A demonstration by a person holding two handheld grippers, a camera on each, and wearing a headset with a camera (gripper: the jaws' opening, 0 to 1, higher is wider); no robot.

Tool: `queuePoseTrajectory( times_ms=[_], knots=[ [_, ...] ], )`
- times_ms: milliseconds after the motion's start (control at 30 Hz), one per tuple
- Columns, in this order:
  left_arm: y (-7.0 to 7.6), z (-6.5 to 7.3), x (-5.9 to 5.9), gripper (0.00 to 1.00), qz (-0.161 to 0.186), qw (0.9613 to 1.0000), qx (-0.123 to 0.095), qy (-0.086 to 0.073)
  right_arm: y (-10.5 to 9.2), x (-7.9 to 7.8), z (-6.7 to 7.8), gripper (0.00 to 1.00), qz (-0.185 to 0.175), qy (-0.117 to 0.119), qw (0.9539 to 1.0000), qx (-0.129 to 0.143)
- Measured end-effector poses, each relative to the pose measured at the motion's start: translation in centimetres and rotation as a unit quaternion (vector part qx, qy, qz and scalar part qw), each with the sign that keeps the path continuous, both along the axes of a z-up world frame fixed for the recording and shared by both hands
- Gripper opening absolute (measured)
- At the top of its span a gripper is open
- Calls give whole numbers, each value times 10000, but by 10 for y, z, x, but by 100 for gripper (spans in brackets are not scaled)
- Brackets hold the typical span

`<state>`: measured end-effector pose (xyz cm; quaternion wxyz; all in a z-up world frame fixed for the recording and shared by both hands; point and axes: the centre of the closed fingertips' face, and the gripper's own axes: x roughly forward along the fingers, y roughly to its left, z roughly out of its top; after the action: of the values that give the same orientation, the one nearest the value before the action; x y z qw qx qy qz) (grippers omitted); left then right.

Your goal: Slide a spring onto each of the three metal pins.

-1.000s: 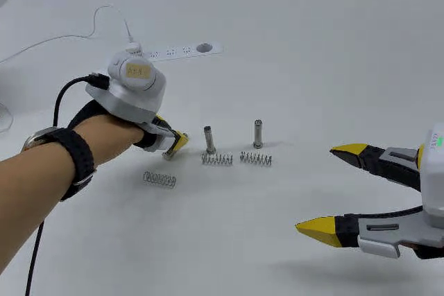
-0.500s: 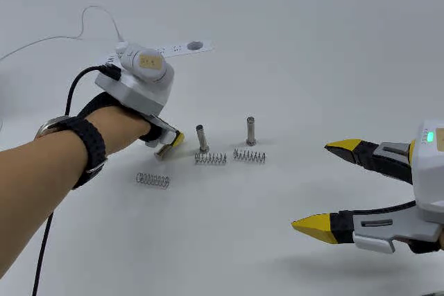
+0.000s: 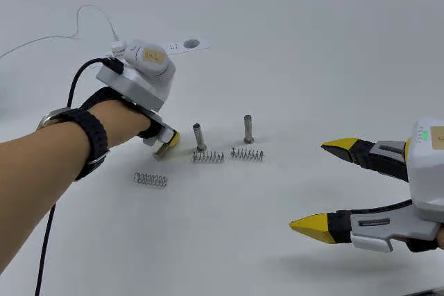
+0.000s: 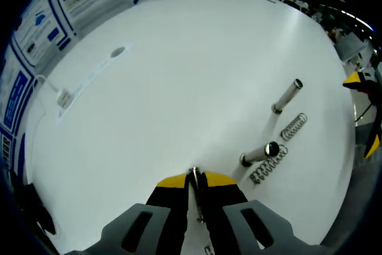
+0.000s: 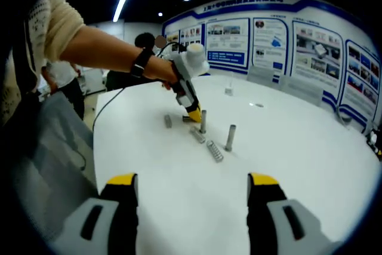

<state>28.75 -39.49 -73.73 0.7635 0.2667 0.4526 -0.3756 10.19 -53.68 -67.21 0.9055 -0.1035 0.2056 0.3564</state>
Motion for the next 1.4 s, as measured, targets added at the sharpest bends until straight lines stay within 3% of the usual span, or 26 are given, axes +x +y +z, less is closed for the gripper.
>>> queuePoseTrajectory(
  times_ms=[533, 933, 1400],
  knots=[
    [0, -1, -1, 8, 104, 9992, 394, -31, 1, 0, -1, 76, 34, 14, 10000, 3],
    [3, 0, -1, 7, 288, 9992, 238, -111, 3, 0, -1, 75, 66, 25, 10000, -7],
    [10, 24, -7, 7, 463, 9984, -198, -242, 6, -2, -1, 75, 138, 51, 9999, -84]
  ],
)
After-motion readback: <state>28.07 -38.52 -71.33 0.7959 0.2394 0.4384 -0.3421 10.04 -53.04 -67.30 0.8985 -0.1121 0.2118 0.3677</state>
